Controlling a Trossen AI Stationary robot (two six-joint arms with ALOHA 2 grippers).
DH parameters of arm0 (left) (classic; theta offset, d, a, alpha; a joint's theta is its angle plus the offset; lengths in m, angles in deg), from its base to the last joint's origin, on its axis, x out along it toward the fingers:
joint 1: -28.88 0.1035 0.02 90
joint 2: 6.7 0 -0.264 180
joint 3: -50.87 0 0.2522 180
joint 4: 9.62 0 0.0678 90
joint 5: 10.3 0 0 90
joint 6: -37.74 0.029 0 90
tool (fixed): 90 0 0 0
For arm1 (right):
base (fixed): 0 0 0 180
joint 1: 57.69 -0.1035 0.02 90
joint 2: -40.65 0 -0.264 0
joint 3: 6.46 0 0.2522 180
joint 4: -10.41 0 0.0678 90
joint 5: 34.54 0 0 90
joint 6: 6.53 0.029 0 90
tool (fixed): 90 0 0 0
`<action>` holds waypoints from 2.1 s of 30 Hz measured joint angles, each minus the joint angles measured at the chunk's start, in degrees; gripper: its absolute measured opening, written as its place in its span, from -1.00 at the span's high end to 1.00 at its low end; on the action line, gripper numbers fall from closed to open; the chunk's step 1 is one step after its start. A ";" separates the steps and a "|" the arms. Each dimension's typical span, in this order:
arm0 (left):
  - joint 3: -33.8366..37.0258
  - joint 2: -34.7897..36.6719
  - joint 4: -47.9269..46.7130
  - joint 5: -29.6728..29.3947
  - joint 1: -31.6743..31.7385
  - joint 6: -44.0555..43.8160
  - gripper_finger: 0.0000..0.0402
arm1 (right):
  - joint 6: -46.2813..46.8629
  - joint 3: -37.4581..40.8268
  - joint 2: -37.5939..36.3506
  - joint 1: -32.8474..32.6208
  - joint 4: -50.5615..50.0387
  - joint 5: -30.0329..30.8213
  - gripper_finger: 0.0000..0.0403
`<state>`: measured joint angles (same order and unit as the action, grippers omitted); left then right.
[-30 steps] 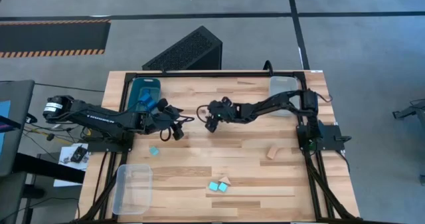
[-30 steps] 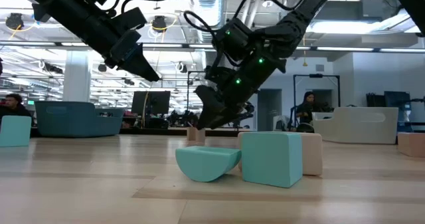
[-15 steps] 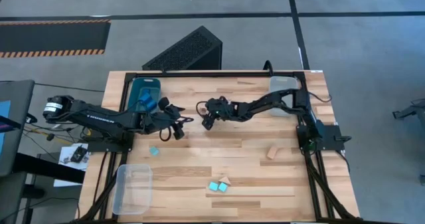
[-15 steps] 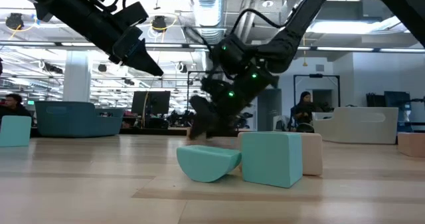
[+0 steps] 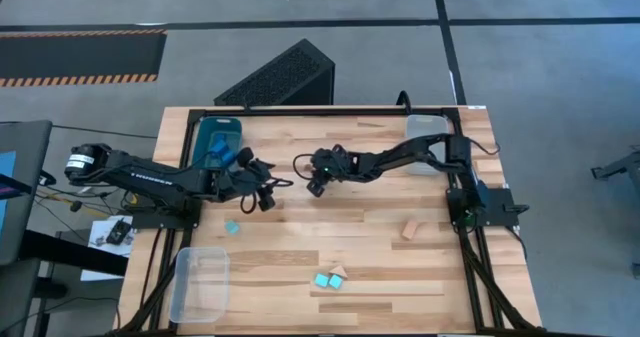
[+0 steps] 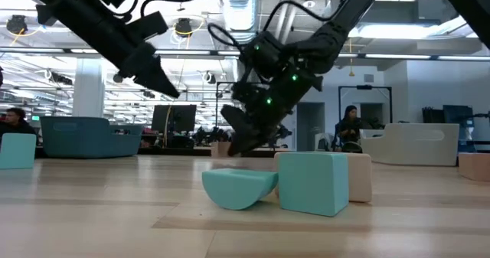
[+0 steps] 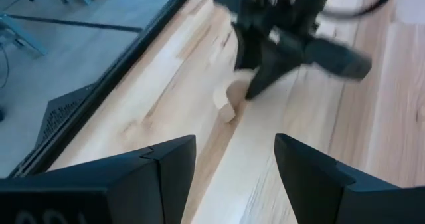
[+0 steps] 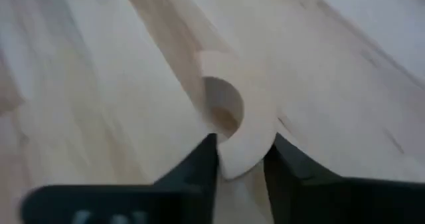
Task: Sort & place blocks by color
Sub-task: Put the top brown block into the transparent bin
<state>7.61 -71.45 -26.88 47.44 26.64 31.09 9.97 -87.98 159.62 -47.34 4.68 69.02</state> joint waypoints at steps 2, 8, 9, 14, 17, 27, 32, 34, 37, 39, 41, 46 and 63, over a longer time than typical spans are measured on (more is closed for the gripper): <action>0.00 0.00 -2.19 0.05 0.00 -0.89 0.02 | -0.43 0.06 -1.07 -0.36 -1.37 -0.18 0.69; 0.00 -0.02 -5.18 0.12 0.00 -2.04 0.02 | -1.52 0.06 -4.29 -2.16 -0.43 -0.26 0.80; 0.00 -0.02 -5.61 0.54 0.00 -2.00 0.02 | -1.59 0.06 -4.90 -2.55 -0.31 -0.26 0.79; 0.00 -0.02 -6.20 3.98 -0.66 0.95 0.02 | -2.85 0.05 -8.79 -4.83 0.15 -3.26 0.73; 0.00 -0.02 -5.32 7.18 -1.97 2.87 0.02 | -3.03 0.04 -10.55 -5.50 0.79 -10.55 0.74; 0.00 -0.02 1.57 7.52 -9.43 14.03 0.02 | 0.28 0.04 -12.06 -7.00 1.58 -23.87 0.74; 0.00 -0.02 6.10 3.87 -13.81 21.47 0.02 | 2.70 0.04 -12.06 -7.10 2.55 -25.30 0.74; 0.00 -0.02 7.66 3.02 -15.42 25.56 0.02 | 3.46 0.04 -12.06 -7.07 3.96 -27.55 0.74; 0.00 -0.04 10.13 3.48 -17.29 30.21 0.02 | 3.60 0.04 -12.06 -7.50 5.40 -31.37 0.74; 0.02 -0.76 12.49 3.41 -18.00 32.54 0.02 | 3.60 0.04 -12.06 -7.88 5.48 -31.90 0.74; 0.04 -1.75 15.02 3.14 -18.46 34.74 0.02 | 3.58 0.04 -12.06 -8.27 5.63 -32.05 0.74; 0.04 -6.86 22.50 3.34 -18.45 39.17 0.02 | 3.58 0.04 -12.01 -8.74 5.55 -31.87 0.74; 0.00 -12.87 30.86 -3.51 -19.99 48.62 0.44 | 4.48 0.39 -12.04 -8.31 5.19 -32.09 0.73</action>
<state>7.61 -84.33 3.98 43.94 6.65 79.71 14.44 -87.60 147.59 -55.64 9.88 36.94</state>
